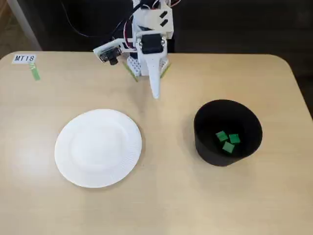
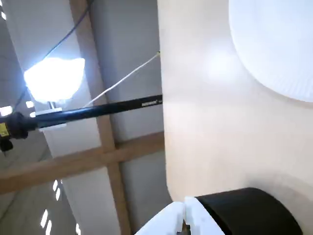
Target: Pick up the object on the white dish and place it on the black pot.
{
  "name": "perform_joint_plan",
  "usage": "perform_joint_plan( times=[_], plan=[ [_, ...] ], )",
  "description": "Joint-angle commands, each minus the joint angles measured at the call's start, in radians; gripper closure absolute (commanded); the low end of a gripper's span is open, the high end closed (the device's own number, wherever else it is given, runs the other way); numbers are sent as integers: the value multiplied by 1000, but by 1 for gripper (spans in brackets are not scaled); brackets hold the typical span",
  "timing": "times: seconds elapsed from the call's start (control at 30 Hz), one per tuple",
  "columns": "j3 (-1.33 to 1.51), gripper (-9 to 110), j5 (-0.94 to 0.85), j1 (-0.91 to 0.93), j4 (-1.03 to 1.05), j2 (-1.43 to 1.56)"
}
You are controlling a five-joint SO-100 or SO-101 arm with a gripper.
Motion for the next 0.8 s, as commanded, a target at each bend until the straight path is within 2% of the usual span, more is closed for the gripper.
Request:
perform_joint_plan(
  times=[0.0, 0.3, 0.77],
  plan=[
    [87, 101, -31, 20, 9, 103],
    [371, 101, -72, 46, 98, 431],
    [537, 101, -112, 80, 126, 442]
  ],
)
